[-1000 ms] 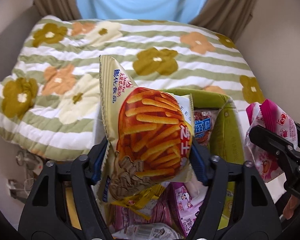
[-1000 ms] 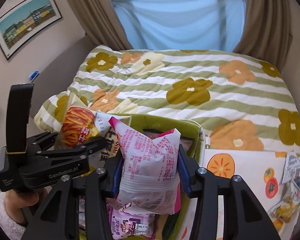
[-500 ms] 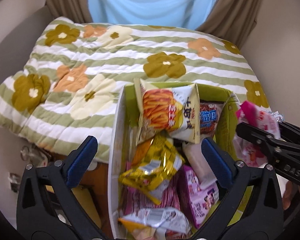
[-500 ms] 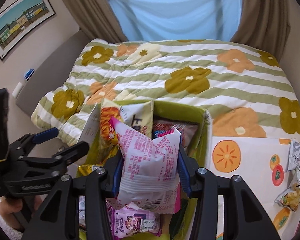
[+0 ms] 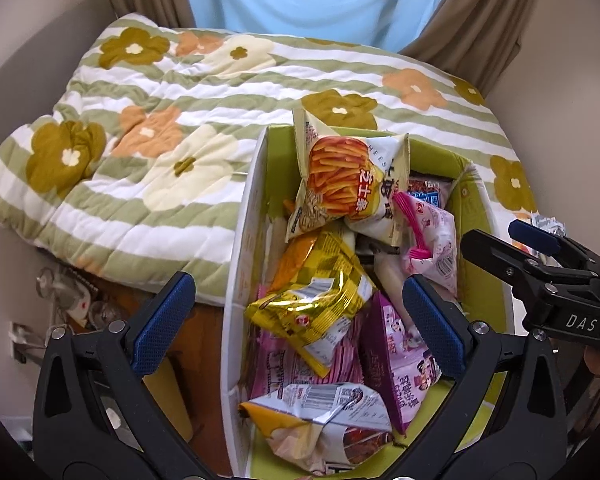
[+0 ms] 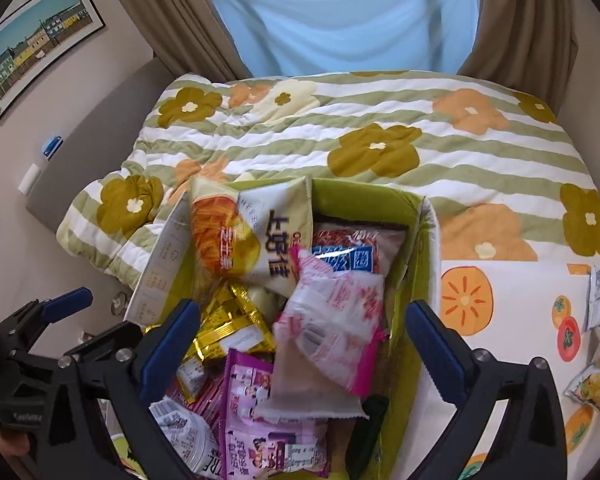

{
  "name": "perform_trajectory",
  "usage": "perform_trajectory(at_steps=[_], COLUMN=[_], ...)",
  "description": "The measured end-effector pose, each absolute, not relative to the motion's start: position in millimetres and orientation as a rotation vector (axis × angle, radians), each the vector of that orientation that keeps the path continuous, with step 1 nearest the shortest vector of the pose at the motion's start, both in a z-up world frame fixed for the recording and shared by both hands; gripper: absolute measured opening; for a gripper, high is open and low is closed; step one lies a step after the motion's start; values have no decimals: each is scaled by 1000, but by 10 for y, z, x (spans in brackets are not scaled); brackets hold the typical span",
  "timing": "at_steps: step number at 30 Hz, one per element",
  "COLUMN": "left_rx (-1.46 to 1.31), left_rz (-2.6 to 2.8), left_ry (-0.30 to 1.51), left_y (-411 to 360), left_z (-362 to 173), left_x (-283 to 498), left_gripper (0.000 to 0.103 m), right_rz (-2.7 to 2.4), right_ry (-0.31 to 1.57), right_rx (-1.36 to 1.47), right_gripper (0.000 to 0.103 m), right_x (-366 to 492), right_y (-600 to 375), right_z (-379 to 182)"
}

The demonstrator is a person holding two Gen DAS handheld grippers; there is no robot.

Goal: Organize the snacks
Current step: 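Move both tools to the last snack bags at the cloth's edge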

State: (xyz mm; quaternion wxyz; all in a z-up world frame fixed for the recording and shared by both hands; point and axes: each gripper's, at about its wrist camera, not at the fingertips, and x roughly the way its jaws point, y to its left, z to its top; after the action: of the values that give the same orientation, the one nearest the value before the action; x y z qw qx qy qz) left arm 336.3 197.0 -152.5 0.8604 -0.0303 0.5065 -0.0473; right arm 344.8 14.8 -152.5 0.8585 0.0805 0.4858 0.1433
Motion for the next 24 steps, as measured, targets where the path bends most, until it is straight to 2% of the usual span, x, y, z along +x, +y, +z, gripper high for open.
perform_trajectory(at_steps=[12,24], left_rx=[-39,18], left_rz=[-159,-276], left_ry=[1012,969], left_y=[1848,983], left_z=[-1344,-1134], left_x=[3122,2993], left_gripper=[103,103], right_rz=[240,100], right_ry=[955,908], right_rx=[211,282], right_gripper=[102,102], right_x=[3121,2625], right_y=[-51,-842], right_z=[-1318,-1152])
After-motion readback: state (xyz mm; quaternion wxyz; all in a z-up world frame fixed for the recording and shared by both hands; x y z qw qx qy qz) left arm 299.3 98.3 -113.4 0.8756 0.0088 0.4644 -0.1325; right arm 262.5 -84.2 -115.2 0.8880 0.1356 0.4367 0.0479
